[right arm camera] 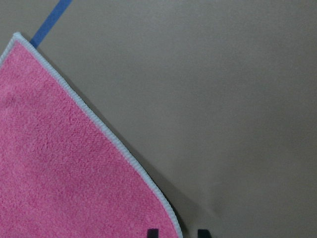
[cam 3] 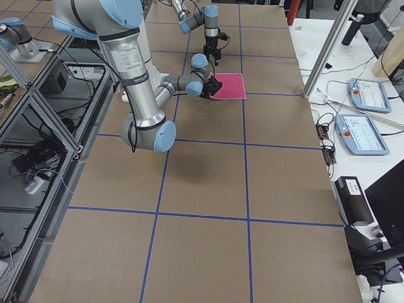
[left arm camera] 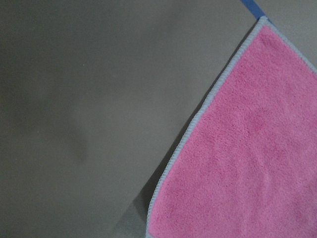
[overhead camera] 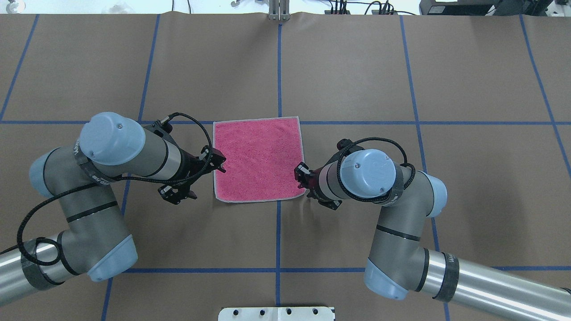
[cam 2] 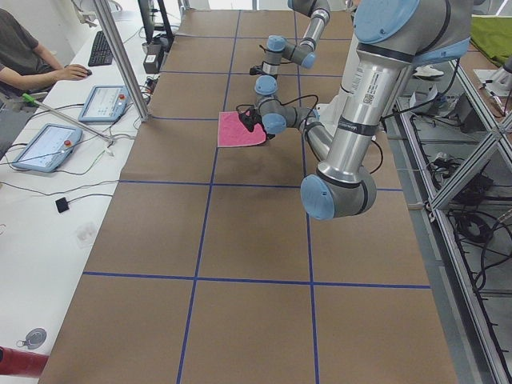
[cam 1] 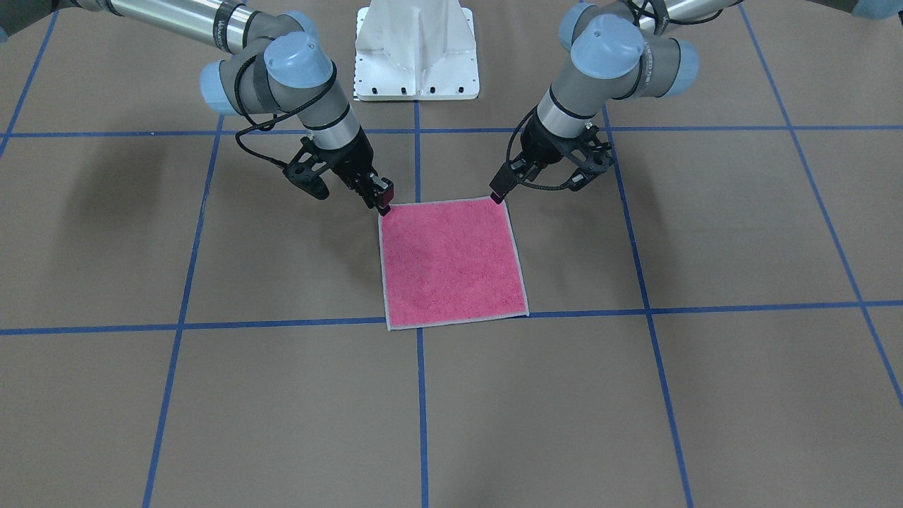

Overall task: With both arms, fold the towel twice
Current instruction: 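Lower both grippers onto the towel corners nearest the robot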

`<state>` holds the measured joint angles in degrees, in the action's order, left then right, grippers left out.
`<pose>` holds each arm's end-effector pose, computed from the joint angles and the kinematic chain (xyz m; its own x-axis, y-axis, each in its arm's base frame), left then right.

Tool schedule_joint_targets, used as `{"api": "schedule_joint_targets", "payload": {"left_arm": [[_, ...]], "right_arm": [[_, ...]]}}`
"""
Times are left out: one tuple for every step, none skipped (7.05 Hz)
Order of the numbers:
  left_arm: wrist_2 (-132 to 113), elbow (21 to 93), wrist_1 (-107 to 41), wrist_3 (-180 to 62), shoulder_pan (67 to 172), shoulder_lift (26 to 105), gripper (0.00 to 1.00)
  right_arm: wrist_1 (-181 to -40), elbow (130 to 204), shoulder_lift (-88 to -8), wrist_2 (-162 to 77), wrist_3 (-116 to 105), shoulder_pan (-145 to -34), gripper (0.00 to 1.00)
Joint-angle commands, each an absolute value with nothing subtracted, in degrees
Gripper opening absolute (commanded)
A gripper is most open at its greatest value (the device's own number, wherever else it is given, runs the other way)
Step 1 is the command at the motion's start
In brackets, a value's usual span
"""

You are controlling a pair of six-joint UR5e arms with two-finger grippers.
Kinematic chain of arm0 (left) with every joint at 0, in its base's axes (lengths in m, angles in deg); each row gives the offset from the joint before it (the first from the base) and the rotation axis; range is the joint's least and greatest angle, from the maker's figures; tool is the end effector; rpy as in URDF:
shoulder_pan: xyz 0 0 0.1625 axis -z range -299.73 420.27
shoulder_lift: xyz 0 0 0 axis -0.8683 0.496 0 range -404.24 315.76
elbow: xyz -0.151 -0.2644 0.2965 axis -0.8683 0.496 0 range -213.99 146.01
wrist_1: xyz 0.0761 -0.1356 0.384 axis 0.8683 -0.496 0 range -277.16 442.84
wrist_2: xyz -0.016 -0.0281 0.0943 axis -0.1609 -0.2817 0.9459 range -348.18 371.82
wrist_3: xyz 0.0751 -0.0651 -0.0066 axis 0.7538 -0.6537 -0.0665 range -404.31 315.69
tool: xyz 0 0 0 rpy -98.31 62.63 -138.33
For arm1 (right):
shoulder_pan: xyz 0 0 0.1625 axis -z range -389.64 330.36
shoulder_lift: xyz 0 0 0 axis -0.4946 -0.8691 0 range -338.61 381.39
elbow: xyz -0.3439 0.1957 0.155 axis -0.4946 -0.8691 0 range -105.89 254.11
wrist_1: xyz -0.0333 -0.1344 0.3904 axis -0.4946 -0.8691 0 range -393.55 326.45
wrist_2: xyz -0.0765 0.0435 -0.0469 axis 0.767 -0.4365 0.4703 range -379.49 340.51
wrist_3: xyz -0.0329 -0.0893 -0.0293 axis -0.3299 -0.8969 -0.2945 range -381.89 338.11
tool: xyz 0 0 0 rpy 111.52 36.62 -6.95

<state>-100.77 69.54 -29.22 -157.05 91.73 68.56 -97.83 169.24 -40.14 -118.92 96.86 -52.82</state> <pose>0.4717 -0.4003 0.2852 0.3340 -0.6226 -0.7077 0.3600 0.7781 -0.5147 -0.5649 -0.3691 0.2833 0.2867 0.6390 0.7138 -0.4523 0.7471 -0.4871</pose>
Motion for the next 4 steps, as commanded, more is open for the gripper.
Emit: {"api": "schedule_joint_targets", "payload": {"left_arm": [[-100.76, 69.63, -29.22, -157.69, 91.73, 68.44, 0.99], [-100.76, 69.55, -29.22, -157.69, 91.64, 68.26, 0.99], [-100.76, 69.63, -29.22, -157.78, 91.64, 68.18, 0.99], [-100.76, 69.63, -29.22, -157.69, 91.64, 68.26, 0.99]], "right_arm": [[-97.89, 169.47, -39.79, -117.32, 97.72, -51.79, 0.42], [-97.8, 169.21, -39.87, -117.31, 98.6, -51.71, 0.29], [-97.8, 169.21, -40.22, -117.31, 98.52, -51.79, 0.0], [-97.63, 169.21, -40.92, -117.31, 98.08, -51.88, 0.0]]}}
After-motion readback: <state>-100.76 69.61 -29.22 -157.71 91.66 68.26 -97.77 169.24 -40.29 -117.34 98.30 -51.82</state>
